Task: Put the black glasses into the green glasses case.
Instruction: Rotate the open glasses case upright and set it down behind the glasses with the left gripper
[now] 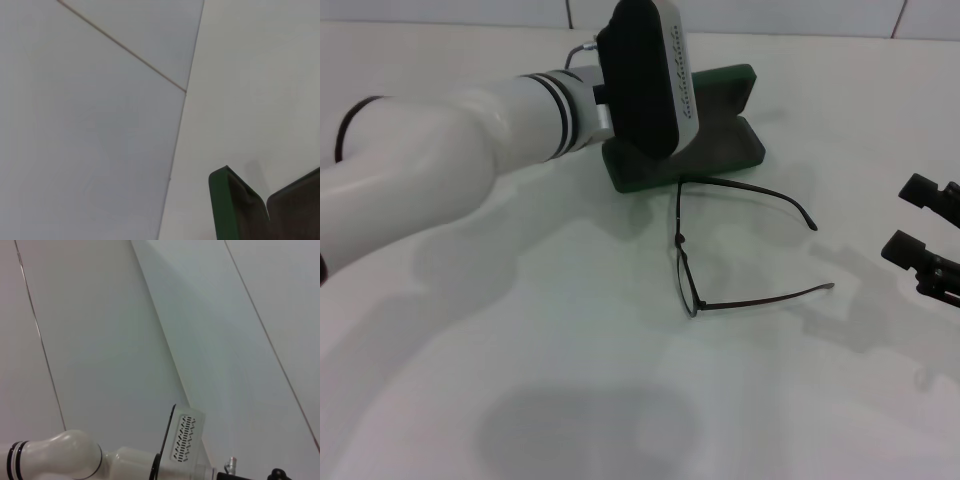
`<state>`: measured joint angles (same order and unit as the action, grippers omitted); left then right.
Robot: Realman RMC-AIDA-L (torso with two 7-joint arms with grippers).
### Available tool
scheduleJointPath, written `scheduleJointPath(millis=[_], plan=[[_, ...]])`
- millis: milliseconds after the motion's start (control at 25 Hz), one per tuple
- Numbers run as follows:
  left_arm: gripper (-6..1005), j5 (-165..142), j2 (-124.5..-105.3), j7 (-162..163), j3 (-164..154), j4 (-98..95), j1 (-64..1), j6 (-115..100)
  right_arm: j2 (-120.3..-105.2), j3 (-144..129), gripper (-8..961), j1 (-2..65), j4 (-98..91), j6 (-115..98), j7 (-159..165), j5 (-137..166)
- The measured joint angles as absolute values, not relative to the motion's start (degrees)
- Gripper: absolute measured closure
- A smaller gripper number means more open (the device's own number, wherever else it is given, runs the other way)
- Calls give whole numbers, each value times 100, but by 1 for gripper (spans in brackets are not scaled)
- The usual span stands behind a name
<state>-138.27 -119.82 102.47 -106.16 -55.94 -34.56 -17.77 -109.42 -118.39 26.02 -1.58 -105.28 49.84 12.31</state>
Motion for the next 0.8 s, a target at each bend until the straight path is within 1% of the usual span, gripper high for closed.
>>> scheduleJointPath(millis=[280,800], plan=[[859,-13411,-11969,10187,-10829,-5782,-3337,-1941,-10942,-11839,65,2560,-158,-10537,4977,1234],[862,-12960,-11968,9792,-10595,-6911,-2647,-3518,-10942,-11839,66,2516,-149,-10572,4977,1256]])
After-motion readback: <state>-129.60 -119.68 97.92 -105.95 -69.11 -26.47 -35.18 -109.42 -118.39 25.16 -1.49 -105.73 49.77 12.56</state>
